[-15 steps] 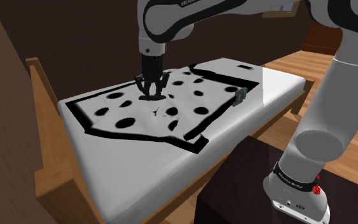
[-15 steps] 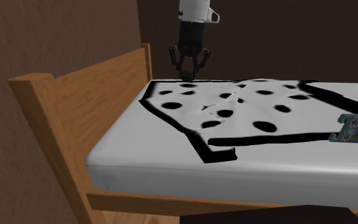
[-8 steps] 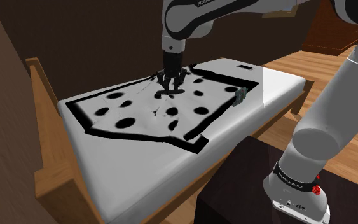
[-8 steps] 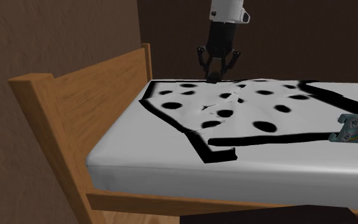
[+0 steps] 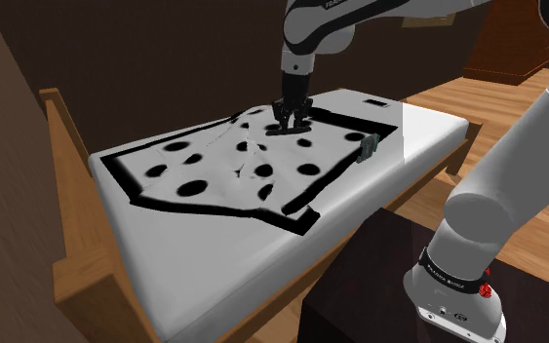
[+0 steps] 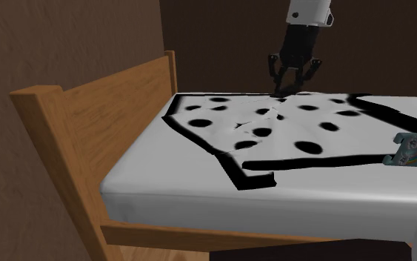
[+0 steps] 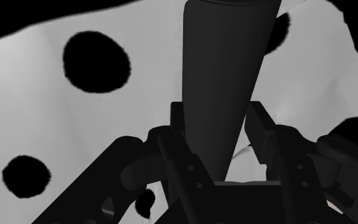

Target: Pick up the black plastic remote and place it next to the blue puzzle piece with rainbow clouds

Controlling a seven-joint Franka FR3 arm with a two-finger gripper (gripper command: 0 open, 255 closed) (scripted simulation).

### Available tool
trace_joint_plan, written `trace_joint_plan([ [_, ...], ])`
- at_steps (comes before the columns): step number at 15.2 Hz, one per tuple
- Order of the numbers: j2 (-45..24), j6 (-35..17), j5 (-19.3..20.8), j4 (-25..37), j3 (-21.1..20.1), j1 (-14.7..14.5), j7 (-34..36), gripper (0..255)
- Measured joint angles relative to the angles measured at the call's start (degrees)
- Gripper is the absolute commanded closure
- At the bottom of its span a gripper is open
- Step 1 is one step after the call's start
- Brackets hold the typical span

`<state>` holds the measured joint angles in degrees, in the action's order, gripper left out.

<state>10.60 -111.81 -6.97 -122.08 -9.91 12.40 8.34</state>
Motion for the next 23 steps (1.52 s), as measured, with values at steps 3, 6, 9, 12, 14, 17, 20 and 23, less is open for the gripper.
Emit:
trace_joint_plan([
  [3,0.97,0.22,0.35,-1.16,2.64,1.83,-4.3,255],
  [6,0.91,0.39,0.91,-1.31,5.13,3.6,-8.34,255],
  [9,0.08,1.01,1.54,-0.19,7.56,5.38,-12.22,255],
  [12,-0.88,1.58,2.13,0.98,10.12,7.26,-16.36,255],
  [14,-1.99,2.07,2.48,2.36,11.85,8.55,-19.2,255],
  [17,-3.71,2.77,2.85,4.49,14.15,10.33,-23.08,255],
  [20,-6.11,3.41,2.97,7.23,16.41,12.14,-27.1,255],
  [23,-7.92,3.61,2.97,9.0,18.08,13.57,-30.23,255],
])
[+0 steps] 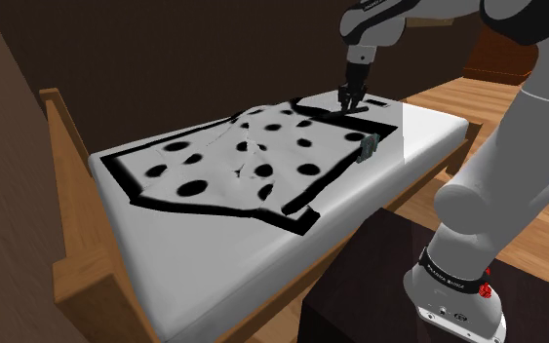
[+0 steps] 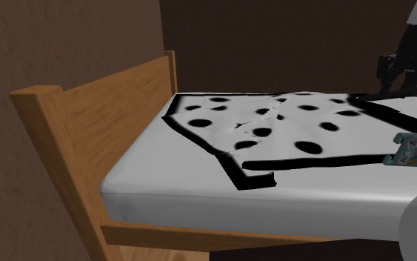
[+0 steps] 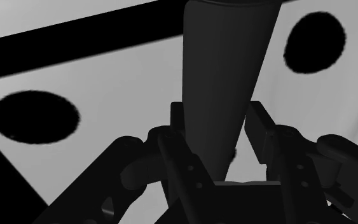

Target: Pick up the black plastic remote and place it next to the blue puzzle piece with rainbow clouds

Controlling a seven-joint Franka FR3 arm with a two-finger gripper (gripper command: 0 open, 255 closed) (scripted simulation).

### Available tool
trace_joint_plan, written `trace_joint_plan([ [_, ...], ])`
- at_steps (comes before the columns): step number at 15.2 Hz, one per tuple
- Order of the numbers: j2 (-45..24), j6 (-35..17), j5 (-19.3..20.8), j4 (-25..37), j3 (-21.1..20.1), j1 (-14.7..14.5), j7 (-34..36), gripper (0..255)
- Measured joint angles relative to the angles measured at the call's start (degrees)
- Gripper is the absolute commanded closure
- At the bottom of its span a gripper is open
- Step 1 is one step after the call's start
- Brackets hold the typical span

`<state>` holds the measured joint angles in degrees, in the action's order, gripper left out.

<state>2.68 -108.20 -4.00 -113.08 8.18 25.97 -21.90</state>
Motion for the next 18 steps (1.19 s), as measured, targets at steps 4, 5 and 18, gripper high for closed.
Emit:
trace_joint_plan([
  [4,-1.14,-2.84,-0.18,-1.8,0.34,0.3,-0.96,255],
  [5,-1.29,-3.44,-0.22,-2.26,0.38,0.33,-1.08,255],
  [18,-5.0,-13.09,-1.24,-8.28,0.39,0.36,-2.32,255],
])
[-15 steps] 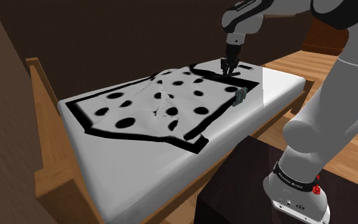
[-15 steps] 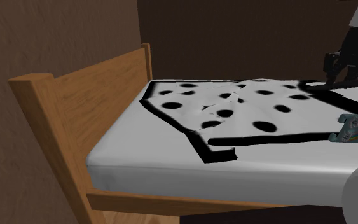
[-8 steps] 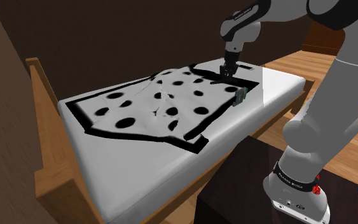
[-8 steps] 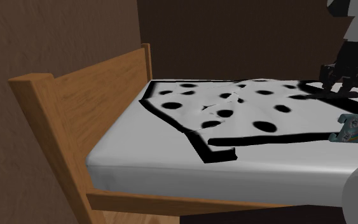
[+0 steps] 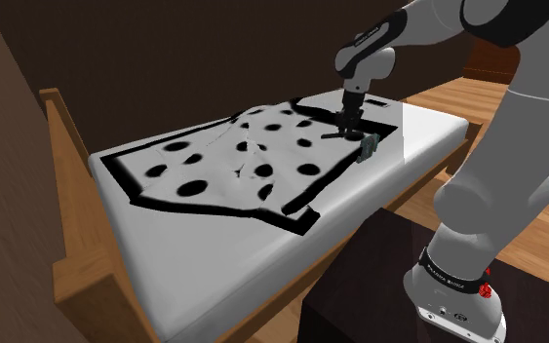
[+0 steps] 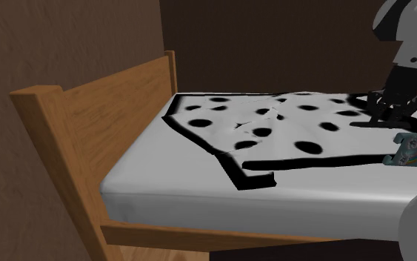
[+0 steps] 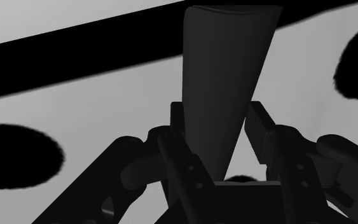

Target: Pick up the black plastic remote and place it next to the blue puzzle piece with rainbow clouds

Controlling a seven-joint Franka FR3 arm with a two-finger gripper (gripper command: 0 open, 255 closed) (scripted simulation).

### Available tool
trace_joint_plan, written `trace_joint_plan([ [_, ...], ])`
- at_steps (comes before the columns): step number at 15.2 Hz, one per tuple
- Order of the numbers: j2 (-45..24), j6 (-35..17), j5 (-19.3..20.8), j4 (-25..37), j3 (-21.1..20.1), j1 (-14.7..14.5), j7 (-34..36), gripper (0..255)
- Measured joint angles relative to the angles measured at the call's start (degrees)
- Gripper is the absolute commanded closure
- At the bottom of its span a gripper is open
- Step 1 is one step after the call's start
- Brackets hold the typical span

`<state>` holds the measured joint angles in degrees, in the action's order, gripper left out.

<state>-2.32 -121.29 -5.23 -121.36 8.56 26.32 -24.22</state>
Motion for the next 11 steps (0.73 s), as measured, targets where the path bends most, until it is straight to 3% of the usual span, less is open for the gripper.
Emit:
trace_joint_plan([
  [11,-4.42,-7.91,-1.39,-3.58,-0.16,0.06,-1.37,255],
])
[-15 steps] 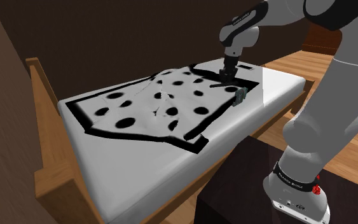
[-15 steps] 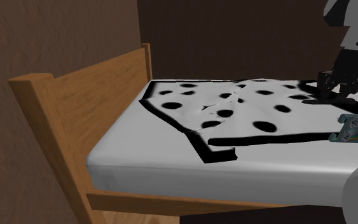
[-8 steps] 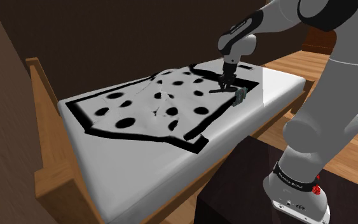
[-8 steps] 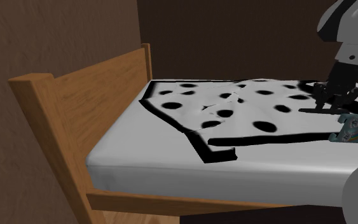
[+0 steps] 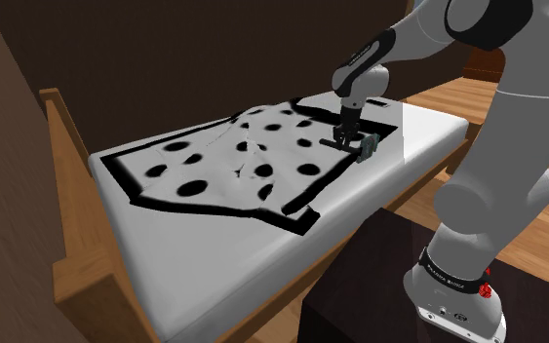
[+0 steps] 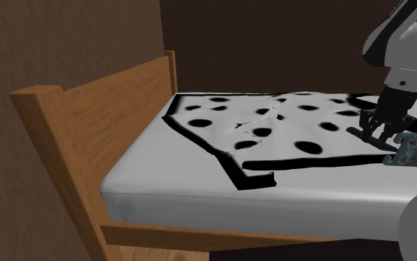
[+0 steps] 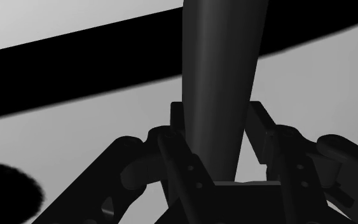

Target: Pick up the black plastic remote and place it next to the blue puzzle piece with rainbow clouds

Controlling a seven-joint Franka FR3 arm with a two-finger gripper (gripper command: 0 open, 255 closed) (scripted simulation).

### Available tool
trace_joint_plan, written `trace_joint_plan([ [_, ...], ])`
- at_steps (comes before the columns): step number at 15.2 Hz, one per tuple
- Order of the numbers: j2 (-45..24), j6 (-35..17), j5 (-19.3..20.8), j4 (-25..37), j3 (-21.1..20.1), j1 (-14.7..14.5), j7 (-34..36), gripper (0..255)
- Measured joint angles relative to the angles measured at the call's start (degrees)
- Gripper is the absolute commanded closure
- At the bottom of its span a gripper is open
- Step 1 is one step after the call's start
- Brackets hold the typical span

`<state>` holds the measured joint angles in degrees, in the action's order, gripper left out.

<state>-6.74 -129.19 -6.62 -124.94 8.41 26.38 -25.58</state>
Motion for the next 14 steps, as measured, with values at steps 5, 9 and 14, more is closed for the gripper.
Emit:
trace_joint_plan([
  [5,-0.39,-0.78,-0.14,-0.38,-0.04,-0.02,-0.07,255],
  [9,-0.41,-0.83,-0.14,-0.42,-0.04,-0.01,-0.09,0],
  [14,0.06,-0.04,0.02,-0.07,-0.02,-0.04,0.1,0],
])
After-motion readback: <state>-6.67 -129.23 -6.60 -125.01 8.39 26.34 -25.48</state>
